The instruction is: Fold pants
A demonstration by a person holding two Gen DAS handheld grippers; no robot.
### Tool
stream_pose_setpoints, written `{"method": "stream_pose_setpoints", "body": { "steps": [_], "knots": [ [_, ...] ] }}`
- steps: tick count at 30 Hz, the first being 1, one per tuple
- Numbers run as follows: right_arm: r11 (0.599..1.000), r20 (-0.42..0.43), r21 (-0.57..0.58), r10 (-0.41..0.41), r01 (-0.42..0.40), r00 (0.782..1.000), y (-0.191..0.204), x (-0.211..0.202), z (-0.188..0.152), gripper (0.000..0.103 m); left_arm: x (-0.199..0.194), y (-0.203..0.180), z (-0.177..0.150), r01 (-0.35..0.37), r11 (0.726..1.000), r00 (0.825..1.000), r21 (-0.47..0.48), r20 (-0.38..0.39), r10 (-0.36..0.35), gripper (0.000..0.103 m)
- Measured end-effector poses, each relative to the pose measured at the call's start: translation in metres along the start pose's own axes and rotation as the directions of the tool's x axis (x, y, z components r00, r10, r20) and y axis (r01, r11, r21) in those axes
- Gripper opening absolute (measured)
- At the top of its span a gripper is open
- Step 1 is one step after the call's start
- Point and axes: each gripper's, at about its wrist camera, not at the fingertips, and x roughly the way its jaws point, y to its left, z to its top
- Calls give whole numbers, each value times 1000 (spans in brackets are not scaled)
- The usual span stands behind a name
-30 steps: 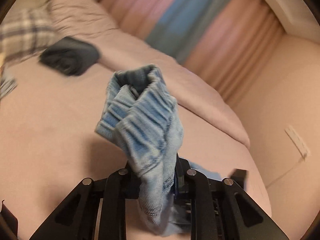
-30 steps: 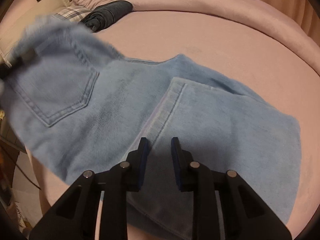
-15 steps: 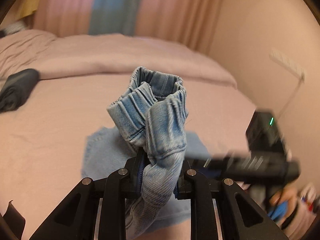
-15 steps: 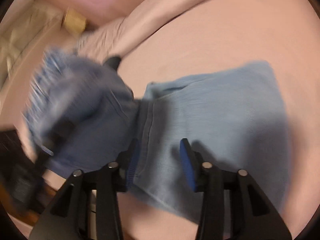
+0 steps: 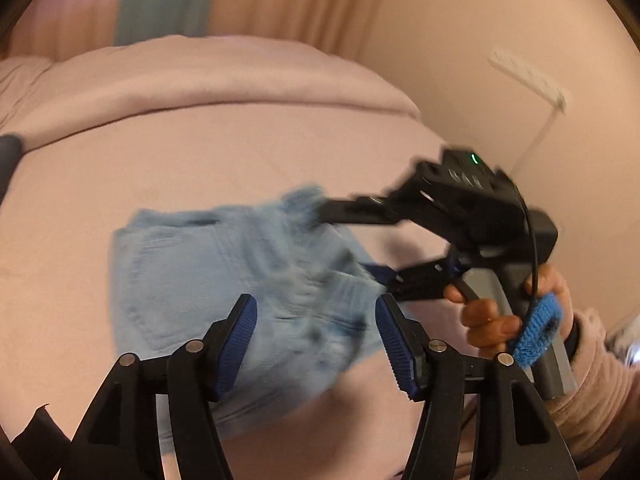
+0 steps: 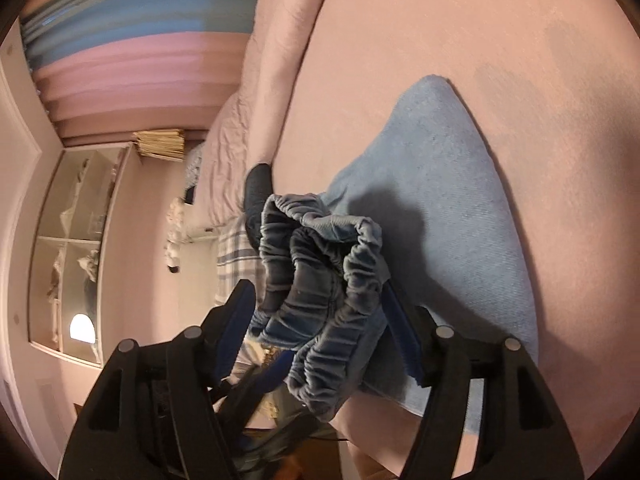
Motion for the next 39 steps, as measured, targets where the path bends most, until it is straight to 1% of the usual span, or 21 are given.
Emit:
{"method": "stream_pose_setpoints", "body": {
  "steps": [3, 6, 7, 8, 9, 11, 14, 18, 20, 22, 23, 25, 27, 28, 30, 32, 33, 34, 36, 38, 39],
  "knots": [
    [999, -21, -12, -45, 45, 999, 11, 8, 4, 74, -11, 37, -7, -93, 990, 995, -104, 17, 96, 66],
    [987, -71, -23, -162, 161, 984, 18, 23, 13, 77, -18, 70, -13, -140, 968, 989, -209, 13, 146, 66],
    [973, -86, -59, -229, 224, 970, 24, 31, 13, 72, -20, 76, -14, -149, 962, 988, -231, 12, 156, 66],
    [960, -88, -91, -273, 266, 958, 29, 36, 14, 53, -22, 82, -15, -158, 955, 986, -250, 11, 166, 66],
    [940, -82, -145, -323, 310, 943, 37, 40, 13, 44, -26, 90, -18, -161, 949, 985, -271, 12, 170, 66],
    [923, -56, -207, -342, 325, 938, 51, 43, 12, 32, -28, 95, -19, -158, 943, 985, -293, 15, 170, 66],
    [906, 1, -297, -317, 303, 949, 77, 31, 11, 28, -33, 93, -23, -145, 941, 987, -306, 16, 157, 66],
    [896, 86, -327, -288, 300, 954, 86, 5, 17, 28, -14, 93, -17, -141, 946, 988, -293, 10, 151, 66],
    [896, 115, -311, -295, 317, 948, 77, -2, 25, 28, -3, 89, -13, -134, 948, 990, -289, 0, 140, 66],
    [886, 127, -288, -342, 364, 931, 59, -6, 29, 28, 9, 87, -11, -133, 949, 991, -284, -20, 133, 66],
    [880, 127, -276, -366, 387, 922, 51, -6, 30, 28, 14, 85, -10, -132, 951, 991, -278, -28, 129, 66],
    [896, 72, -233, -371, 377, 926, 27, 3, 34, 29, 25, 81, -8, -145, 954, 989, -264, -51, 137, 66],
    [894, 79, -208, -389, 397, 918, 13, 7, 38, 36, 30, 78, -7, -153, 955, 988, -253, -66, 141, 66],
    [902, 70, -201, -375, 382, 924, 7, 8, 40, 38, 31, 78, -6, -154, 955, 988, -252, -67, 141, 66],
    [916, 52, -182, -355, 358, 933, 5, 3, 43, 40, 29, 74, -5, -142, 958, 989, -248, -63, 130, 66],
    [903, 50, -206, -375, 377, 926, 11, -3, 44, 45, 27, 72, -4, -144, 962, 989, -233, -65, 132, 66],
    [884, 70, -222, -407, 412, 911, 16, -8, 44, 48, 27, 71, -3, -151, 964, 988, -219, -65, 140, 66],
    [859, 100, -240, -442, 452, 892, 20, -16, 44, 57, 28, 69, -1, -156, 966, 987, -208, -65, 146, 66],
    [794, 201, -298, -491, 530, 848, 41, -23, 37, 59, 34, 66, 6, -165, 968, 985, -187, -73, 154, 66],
    [697, 303, -359, -541, 620, 784, 61, -25, 29, 59, 41, 61, 16, -168, 973, 985, -162, -67, 159, 66],
    [666, 330, -380, -550, 642, 767, 69, -22, 25, 59, 44, 58, 22, -165, 976, 986, -145, -58, 158, 66]
  ]
}}
